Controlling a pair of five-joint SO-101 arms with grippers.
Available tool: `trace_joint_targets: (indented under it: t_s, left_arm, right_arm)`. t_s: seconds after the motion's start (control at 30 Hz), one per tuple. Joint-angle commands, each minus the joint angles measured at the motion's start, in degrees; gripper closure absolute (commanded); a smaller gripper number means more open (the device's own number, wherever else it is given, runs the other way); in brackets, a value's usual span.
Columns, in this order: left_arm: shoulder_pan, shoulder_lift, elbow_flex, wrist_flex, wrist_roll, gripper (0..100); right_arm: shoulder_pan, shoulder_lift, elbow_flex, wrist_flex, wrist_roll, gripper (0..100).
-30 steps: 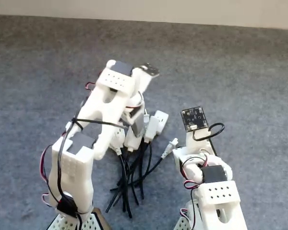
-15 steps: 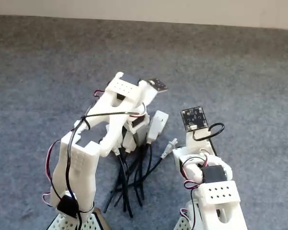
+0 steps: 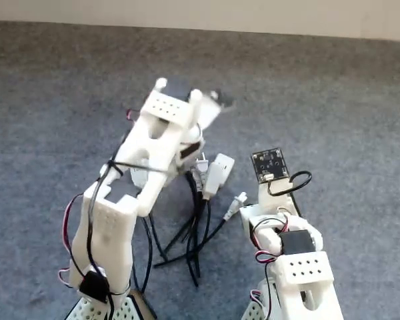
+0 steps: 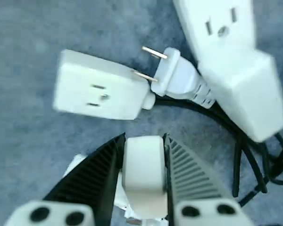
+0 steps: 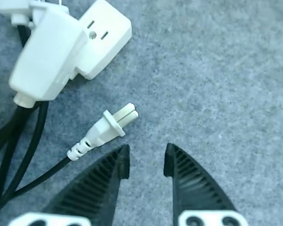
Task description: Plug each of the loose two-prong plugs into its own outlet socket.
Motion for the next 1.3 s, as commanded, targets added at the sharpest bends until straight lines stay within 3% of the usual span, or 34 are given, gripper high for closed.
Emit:
trace_joint_targets:
  t_s: [0.0,0.13,0.53,0.67,0.9,1.13,1.27]
  left_arm:
    - [-2.9,-8.3,-8.7,2.5,-0.4,99]
    - [-8.6,-12.3,-7.9,2.5,-0.8,99]
    - [-42.9,-25.7,-5.4,2.5,-21.0,99]
    - [-49.8,-26.4,0.4,2.5,-25.8,99]
    - [-50.1,-26.4,19.7,1.4,-28.0,99]
    - [-45.9,-26.4,43.7,-16.0,-25.1,99]
    - [-48.6,-26.4,45.2,-19.7,-25.0,99]
  right_arm:
    - [-0.2,-1.0,-0.8,0.4,-0.4,87.0]
    - [-0.2,-1.0,-0.7,0.3,-0.4,87.0]
    - [-0.5,-1.0,-0.5,0.3,-0.4,87.0]
    - [-3.3,-1.0,-0.3,0.3,-0.4,87.0]
    - [-3.5,-1.0,-0.3,0.3,-0.4,87.0]
    - [-3.5,-1.0,-0.3,0.3,-0.4,87.0]
    - [-3.5,-1.0,-0.2,0.4,-0.4,87.0]
